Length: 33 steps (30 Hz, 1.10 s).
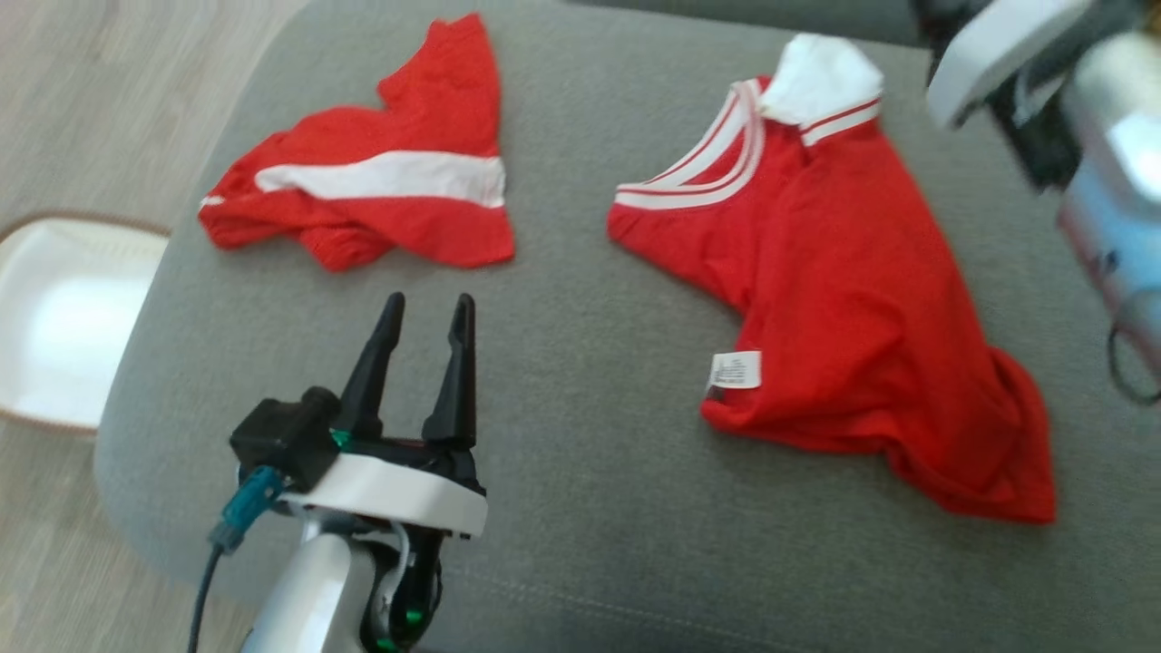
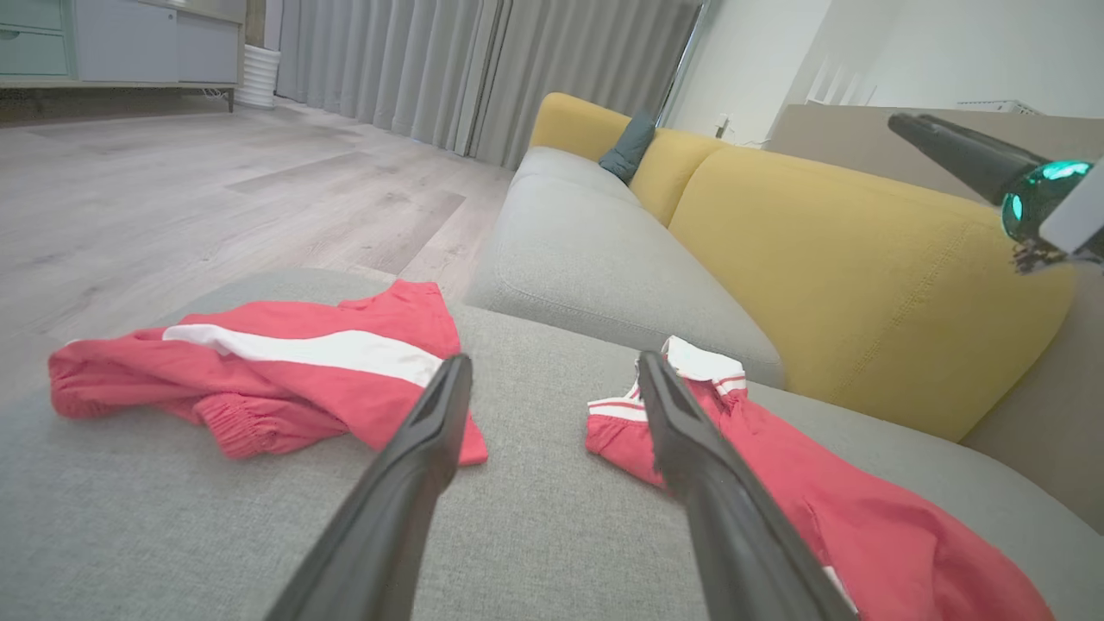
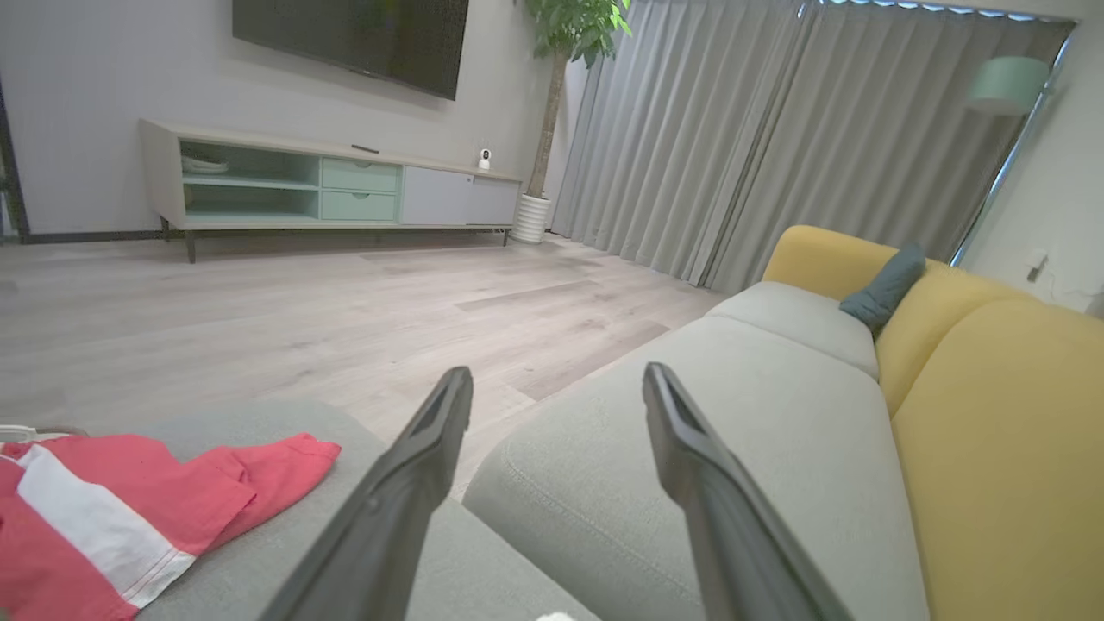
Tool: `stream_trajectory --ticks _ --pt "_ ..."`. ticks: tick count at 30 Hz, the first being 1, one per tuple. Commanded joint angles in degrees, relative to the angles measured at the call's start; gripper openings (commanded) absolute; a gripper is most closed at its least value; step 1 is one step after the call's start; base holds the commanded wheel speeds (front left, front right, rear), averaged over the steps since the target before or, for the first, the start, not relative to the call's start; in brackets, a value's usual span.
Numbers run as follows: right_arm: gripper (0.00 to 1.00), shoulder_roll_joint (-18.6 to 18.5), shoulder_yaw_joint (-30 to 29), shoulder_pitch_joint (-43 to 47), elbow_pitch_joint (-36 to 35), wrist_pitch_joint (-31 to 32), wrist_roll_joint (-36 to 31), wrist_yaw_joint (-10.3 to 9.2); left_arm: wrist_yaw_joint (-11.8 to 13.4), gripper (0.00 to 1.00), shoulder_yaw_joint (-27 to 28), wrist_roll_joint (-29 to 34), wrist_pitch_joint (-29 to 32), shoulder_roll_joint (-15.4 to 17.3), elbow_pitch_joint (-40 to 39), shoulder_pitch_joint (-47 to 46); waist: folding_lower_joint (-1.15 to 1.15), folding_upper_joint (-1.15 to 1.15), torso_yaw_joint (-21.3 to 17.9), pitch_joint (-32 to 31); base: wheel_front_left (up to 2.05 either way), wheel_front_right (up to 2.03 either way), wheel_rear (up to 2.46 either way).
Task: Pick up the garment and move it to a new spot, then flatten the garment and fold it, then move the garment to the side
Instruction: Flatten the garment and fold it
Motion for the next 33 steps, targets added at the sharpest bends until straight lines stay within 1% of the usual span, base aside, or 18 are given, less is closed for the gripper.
stream_trajectory --ticks 1,5,10,15,19,21,25,28,30,33 --pt "1.00 0.7 -1.8 2.7 -2.2 -0.7 0.4 -0.04 -0.3 1.00 2.7 1.1 -0.5 0.1 -1.8 -1.2 0.00 0.00 -2.0 -2.0 0.00 0.00 0.00" --pt "1.00 1.2 -8.4 9.4 -8.5 -0.8 -1.9 -0.04 -0.5 1.00 3.7 1.8 -0.5 0.1 -2.2 -0.6 0.00 0.00 -4.2 -3.9 0.00 0.00 0.00" --pt "1.00 3.4 -19.0 22.3 -17.3 -0.8 -6.8 -0.04 -0.7 1.00 4.3 2.4 -0.5 0.1 -2.4 0.4 0.00 0.00 -6.5 -6.3 0.00 0.00 0.00" --pt "1.00 7.7 -27.9 37.1 -26.0 -0.8 -14.2 -0.04 -0.8 1.00 4.9 2.9 -0.5 0.1 -2.4 1.7 0.00 0.00 -8.2 -8.3 0.00 0.00 0.00" --pt "1.00 12.4 -33.9 47.9 -31.6 -0.8 -19.4 -0.04 -0.9 1.00 5.4 3.0 -0.5 0.1 -2.4 2.8 0.00 0.00 -9.1 -9.4 0.00 0.00 0.00" --pt "1.00 15.0 -37.2 52.5 -33.9 -0.8 -20.8 -0.04 -1.0 1.00 5.6 3.1 -0.5 0.1 -2.4 3.2 0.00 0.00 -9.4 -9.6 0.00 0.00 0.00" --pt "1.00 17.6 -40.0 58.8 -37.7 -0.4 -24.2 -0.04 -1.2 1.00 5.5 3.2 -0.5 0.1 -2.4 3.7 0.00 0.00 -9.9 -9.8 0.00 0.00 0.00" --pt "1.00 18.4 -40.4 60.9 -39.8 0.3 -26.2 -0.04 -1.3 1.00 5.4 3.2 -0.5 0.1 -2.2 3.8 0.00 0.00 -9.9 -9.8 0.00 0.00 0.00" --pt "1.00 18.7 -39.9 61.5 -41.2 0.9 -27.0 -0.04 -1.4 1.00 5.3 3.2 -0.5 0.1 -2.2 3.8 0.00 0.00 -9.8 -9.7 0.00 0.00 0.00" --pt "1.00 18.9 -37.2 61.6 -43.0 2.1 -28.1 -0.04 -1.5 1.00 5.1 3.2 -0.5 0.1 -2.2 3.6 0.00 0.00 -9.2 -9.2 0.00 0.00 0.00"
